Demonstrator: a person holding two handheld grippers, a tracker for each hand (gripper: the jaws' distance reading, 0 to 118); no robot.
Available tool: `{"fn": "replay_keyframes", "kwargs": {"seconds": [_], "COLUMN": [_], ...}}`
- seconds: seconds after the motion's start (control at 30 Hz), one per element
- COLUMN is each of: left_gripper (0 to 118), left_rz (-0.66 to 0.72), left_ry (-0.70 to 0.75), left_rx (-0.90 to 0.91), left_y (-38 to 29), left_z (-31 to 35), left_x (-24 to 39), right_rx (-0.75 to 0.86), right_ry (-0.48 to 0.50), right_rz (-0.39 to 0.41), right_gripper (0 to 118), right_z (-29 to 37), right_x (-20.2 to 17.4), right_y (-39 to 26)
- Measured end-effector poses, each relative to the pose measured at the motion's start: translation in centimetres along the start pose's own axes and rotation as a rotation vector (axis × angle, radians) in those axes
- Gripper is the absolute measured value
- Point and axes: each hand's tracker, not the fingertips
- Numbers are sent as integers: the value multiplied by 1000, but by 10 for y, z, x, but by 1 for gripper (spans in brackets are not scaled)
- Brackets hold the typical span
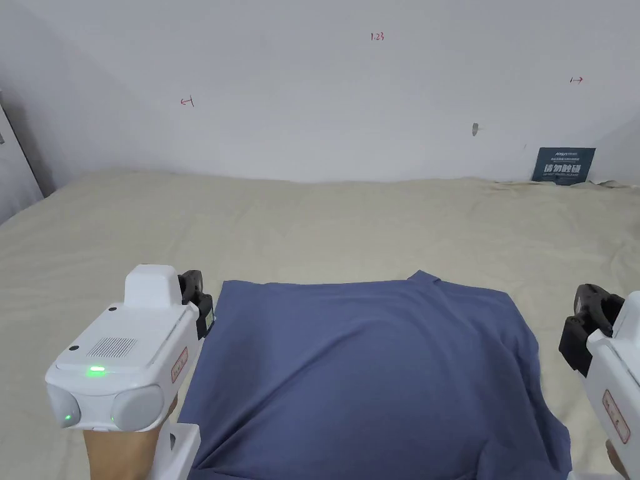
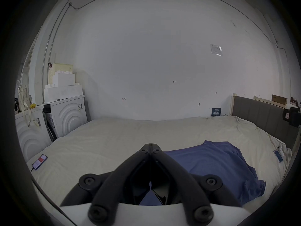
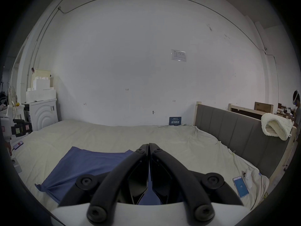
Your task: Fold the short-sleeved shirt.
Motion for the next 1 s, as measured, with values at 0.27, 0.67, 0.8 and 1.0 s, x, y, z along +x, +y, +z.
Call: {"fn": "replay_keyframes", "kwargs": {"seconds": [0.27, 0.67, 0.8, 1.0], "left_gripper": [0, 0, 0, 22], "left_rz": [32, 147, 123, 128], "left_ry": [-9, -43, -35, -24], "left_rx": [-200, -622, -739, -809], "left_y": [-1, -80, -113, -141], "left_z": [-17, -43, -41, -38], "left_x": [-11, -57, -62, -66], "right_rx": [-21, -85, -102, -132], "right_ry": [8, 15, 19, 24], "right_rz": [1, -11, -13, -9], "right_gripper": [1, 1, 1, 1], "right_z": [-3, -5, -7, -8], "right_x": [1, -1, 0, 1], "right_y": [-4, -14, -20, -28]}}
